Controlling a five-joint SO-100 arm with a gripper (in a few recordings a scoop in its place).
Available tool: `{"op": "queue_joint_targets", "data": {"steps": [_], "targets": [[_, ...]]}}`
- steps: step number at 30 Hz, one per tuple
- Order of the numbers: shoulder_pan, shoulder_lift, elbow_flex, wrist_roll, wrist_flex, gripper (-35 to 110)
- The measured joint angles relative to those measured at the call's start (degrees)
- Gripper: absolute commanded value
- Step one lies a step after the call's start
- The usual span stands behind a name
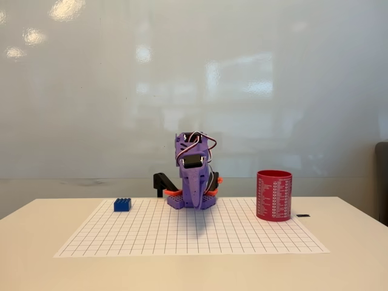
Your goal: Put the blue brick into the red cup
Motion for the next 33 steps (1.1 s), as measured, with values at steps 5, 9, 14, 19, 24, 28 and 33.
{"op": "queue_joint_targets", "data": {"steps": [5, 9, 14, 19, 24, 28, 33], "targets": [[0.0, 0.0, 0.0, 0.0, 0.0, 1], [0.0, 0.0, 0.0, 0.0, 0.0, 1], [0.0, 0.0, 0.0, 0.09, 0.0, 0], [1.05, -0.18, 0.0, 1.32, 0.0, 0], [2.11, -10.63, -8.44, 2.99, 1.58, 0], [4.31, -28.65, -27.86, 5.01, 8.17, 0], [6.86, -43.07, -51.24, 5.1, 18.72, 0]]}}
